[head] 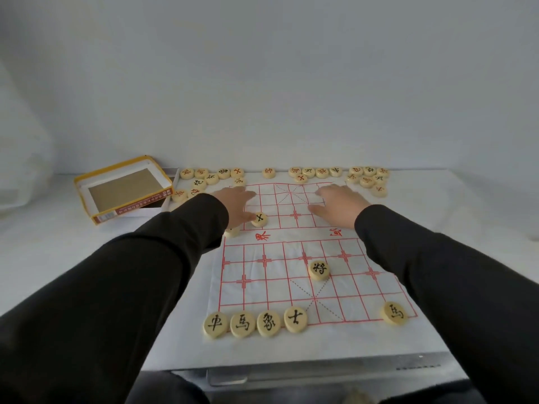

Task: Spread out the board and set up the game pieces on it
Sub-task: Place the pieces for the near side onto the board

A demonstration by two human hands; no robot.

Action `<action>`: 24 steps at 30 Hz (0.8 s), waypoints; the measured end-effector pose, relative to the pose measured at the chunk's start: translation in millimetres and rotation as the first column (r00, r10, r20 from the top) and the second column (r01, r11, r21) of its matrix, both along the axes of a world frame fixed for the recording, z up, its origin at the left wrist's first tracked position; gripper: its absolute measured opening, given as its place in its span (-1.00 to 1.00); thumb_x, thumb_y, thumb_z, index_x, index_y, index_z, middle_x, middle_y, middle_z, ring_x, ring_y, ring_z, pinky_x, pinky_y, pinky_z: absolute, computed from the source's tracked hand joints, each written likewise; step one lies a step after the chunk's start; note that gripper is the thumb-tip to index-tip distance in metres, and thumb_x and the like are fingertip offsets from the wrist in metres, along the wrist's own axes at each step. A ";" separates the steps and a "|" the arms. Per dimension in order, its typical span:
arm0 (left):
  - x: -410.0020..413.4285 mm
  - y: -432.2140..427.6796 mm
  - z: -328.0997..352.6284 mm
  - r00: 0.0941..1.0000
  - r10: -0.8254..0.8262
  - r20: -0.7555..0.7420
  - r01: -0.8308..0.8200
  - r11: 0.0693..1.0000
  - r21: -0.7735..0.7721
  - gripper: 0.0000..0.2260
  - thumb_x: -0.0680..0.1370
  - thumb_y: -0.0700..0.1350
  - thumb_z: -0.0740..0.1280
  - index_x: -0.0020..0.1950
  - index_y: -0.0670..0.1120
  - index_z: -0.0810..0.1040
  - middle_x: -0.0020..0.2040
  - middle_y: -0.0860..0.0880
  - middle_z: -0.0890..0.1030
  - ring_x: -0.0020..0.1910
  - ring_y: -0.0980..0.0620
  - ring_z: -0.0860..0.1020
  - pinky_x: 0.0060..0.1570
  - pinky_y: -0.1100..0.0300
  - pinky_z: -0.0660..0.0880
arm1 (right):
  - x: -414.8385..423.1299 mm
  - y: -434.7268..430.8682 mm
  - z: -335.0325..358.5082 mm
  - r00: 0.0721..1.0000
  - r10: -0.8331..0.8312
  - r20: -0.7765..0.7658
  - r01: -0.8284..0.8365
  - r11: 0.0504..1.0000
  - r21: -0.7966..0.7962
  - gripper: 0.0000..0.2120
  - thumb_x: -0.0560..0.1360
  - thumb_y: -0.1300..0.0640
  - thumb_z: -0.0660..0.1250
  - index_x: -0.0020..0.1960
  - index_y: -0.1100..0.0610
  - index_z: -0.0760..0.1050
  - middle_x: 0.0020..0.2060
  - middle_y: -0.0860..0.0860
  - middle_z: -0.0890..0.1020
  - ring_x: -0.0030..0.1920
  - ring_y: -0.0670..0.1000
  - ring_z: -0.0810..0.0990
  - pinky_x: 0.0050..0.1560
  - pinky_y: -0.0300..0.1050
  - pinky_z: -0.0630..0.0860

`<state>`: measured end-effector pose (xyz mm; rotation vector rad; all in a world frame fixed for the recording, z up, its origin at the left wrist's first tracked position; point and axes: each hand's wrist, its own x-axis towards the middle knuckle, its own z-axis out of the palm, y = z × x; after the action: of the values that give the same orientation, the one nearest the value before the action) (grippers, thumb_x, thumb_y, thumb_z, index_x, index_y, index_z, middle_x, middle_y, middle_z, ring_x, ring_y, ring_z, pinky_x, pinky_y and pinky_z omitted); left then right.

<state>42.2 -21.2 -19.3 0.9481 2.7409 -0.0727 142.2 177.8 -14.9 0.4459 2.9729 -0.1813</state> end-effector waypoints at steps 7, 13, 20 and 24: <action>74.2 -3.4 0.9 0.996 -0.016 0.088 0.004 0.990 0.141 -0.47 0.58 0.05 0.21 0.51 -0.01 0.13 0.53 -0.03 0.12 0.49 -0.05 0.13 0.44 0.05 0.10 | 74.6 -49.5 3.6 0.997 0.008 0.076 0.008 0.979 -0.202 -0.62 0.55 -0.10 0.21 0.26 0.10 0.45 0.13 0.03 0.55 0.05 0.00 0.51 0.07 -0.14 0.44; 116.2 -16.6 4.3 0.991 0.029 0.130 -0.061 0.966 0.249 -0.51 0.58 0.06 0.20 0.49 -0.01 0.20 0.49 -0.01 0.24 0.45 -0.01 0.21 0.40 0.10 0.17 | 102.2 -65.1 -4.5 0.996 0.079 0.049 -0.075 0.995 -0.067 -0.69 0.52 0.02 0.28 0.23 0.07 0.46 0.12 0.03 0.53 0.05 0.05 0.53 0.05 -0.12 0.47; 138.4 -16.6 -9.0 0.993 -0.035 0.108 0.010 0.975 0.224 -0.53 0.59 0.06 0.19 0.48 0.02 0.22 0.49 0.00 0.22 0.48 0.01 0.14 0.43 0.08 0.12 | 124.8 -70.6 -4.4 0.993 0.112 -0.034 -0.115 0.987 -0.112 -0.75 0.54 0.08 0.25 0.20 0.06 0.51 0.11 0.00 0.55 0.06 0.03 0.53 0.05 -0.18 0.45; 135.3 -13.0 -11.6 0.995 -0.050 0.080 0.033 0.979 0.201 -0.55 0.59 0.06 0.18 0.47 0.03 0.24 0.49 0.00 0.23 0.47 0.01 0.13 0.42 0.10 0.11 | 140.5 -77.5 1.4 0.981 0.194 -0.021 -0.194 0.962 -0.194 -0.70 0.53 0.05 0.29 0.25 0.05 0.48 0.17 -0.03 0.53 0.13 -0.01 0.50 0.12 -0.21 0.42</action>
<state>177.4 -34.1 -30.9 1.0346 2.6869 0.2348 282.7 100.3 -13.5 0.1299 2.9377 -0.4467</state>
